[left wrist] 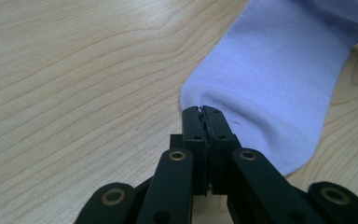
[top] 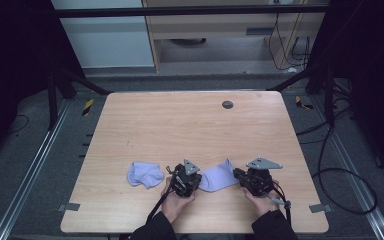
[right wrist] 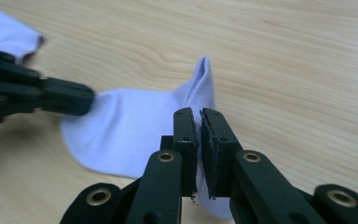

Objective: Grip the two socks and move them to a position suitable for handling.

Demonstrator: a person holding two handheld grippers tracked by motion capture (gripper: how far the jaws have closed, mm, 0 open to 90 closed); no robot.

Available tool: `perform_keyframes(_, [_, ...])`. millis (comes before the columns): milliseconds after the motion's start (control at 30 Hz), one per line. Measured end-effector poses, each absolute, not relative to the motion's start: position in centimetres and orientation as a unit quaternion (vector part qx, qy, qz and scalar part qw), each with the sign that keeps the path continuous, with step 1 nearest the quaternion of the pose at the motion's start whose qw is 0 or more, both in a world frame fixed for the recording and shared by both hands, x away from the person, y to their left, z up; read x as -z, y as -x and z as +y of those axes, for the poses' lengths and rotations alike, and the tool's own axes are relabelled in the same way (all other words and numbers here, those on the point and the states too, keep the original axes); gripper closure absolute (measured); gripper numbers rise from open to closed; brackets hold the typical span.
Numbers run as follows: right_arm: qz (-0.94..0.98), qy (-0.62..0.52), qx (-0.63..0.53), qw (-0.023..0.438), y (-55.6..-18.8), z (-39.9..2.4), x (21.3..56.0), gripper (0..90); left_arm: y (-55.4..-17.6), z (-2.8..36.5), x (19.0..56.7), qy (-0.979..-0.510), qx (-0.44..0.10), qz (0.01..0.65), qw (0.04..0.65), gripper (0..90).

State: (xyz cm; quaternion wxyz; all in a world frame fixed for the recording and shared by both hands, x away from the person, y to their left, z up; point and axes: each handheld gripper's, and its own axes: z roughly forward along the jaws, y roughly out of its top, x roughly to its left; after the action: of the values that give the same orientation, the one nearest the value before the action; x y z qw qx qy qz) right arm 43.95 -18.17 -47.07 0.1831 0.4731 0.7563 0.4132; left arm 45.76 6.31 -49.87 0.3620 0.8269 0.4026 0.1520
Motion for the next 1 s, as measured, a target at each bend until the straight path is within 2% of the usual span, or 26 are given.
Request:
perform_keyframes(167, [0.753, -0.487, -0.394, 0.2, -44.7, -18.9, 47.5, 80.5, -45.8, 6.3, 49.9, -0.826, -0.151, 0.403, 0.364, 88.3])
perform_keyframes(233, [0.756, -0.49, -0.376, 0.215, -45.1, -19.3, 47.9, 72.4, -45.8, 6.4, 49.8, -0.823, -0.149, 0.405, 0.37, 86.4])
perform_keyframes(300, [0.756, -0.489, -0.374, 0.222, -45.1, -19.5, 47.9, 69.5, -45.8, 6.5, 49.7, -0.821, -0.15, 0.406, 0.372, 81.6])
perform_keyframes(333, [0.752, -0.487, -0.377, 0.237, -45.0, -19.9, 47.8, 65.3, -45.7, 6.7, 49.5, -0.816, -0.149, 0.411, 0.379, 78.0])
perform_keyframes(500, [0.75, -0.494, -0.373, 0.232, -45.2, -20.9, 47.8, 60.7, -45.6, 7.2, 49.3, -0.81, -0.149, 0.419, 0.382, 68.4])
perform_keyframes(733, [0.765, -0.5, -0.346, 0.211, -45.7, -20.9, 49.0, 60.4, -45.6, 7.2, 49.7, -0.814, -0.14, 0.425, 0.371, 67.8])
perform_keyframes(833, [0.771, -0.502, -0.336, 0.2, -45.9, -20.9, 49.5, 62.4, -45.6, 7.0, 49.9, -0.815, -0.142, 0.424, 0.368, 72.0])
perform_keyframes(867, [0.773, -0.505, -0.332, 0.192, -46.0, -20.8, 49.6, 66.0, -45.6, 7.0, 49.9, -0.816, -0.142, 0.423, 0.368, 76.6])
perform_keyframes(933, [0.775, -0.505, -0.33, 0.189, -46.0, -20.8, 49.7, 69.1, -45.6, 7.0, 49.9, -0.816, -0.142, 0.423, 0.367, 79.1])
perform_keyframes(967, [0.776, -0.507, -0.329, 0.182, -46.0, -20.8, 49.7, 75.8, -45.6, 6.9, 49.9, -0.816, -0.141, 0.424, 0.367, 84.8])
perform_keyframes(1000, [0.776, -0.507, -0.33, 0.179, -46.0, -20.8, 49.7, 78.8, -45.6, 6.9, 49.9, -0.817, -0.139, 0.423, 0.367, 86.7])
